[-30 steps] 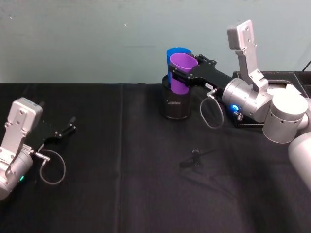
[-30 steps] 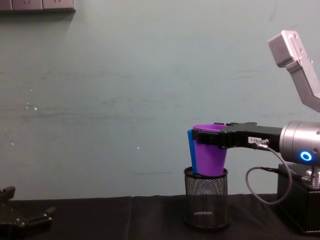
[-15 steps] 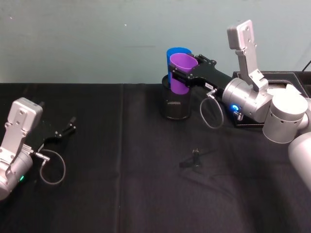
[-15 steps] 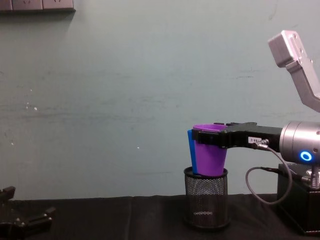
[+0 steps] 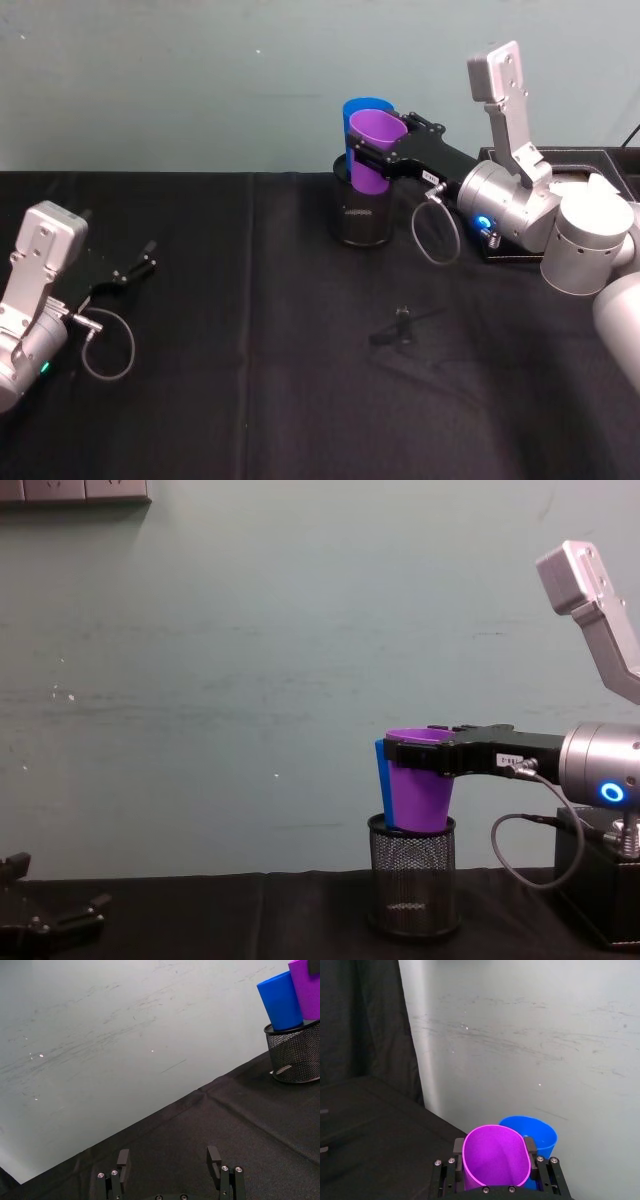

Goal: Pick up one cup with a gripper and tap it against the other cup.

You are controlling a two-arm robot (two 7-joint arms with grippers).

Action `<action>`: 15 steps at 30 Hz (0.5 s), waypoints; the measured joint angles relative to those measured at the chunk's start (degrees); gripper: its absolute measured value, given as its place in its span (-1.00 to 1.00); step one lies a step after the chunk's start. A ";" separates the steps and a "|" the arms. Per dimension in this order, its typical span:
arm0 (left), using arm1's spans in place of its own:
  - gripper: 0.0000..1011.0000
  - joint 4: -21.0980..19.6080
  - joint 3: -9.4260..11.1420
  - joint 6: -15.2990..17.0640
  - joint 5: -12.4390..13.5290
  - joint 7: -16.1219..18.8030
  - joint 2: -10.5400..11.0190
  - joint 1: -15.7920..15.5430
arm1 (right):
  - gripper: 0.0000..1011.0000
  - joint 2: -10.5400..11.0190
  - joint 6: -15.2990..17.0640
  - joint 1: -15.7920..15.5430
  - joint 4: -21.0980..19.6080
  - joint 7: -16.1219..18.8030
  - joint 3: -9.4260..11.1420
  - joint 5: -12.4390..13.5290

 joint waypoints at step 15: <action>0.98 0.00 0.00 0.00 0.00 0.00 0.00 0.00 | 0.42 0.00 0.00 0.00 0.00 0.00 0.00 0.00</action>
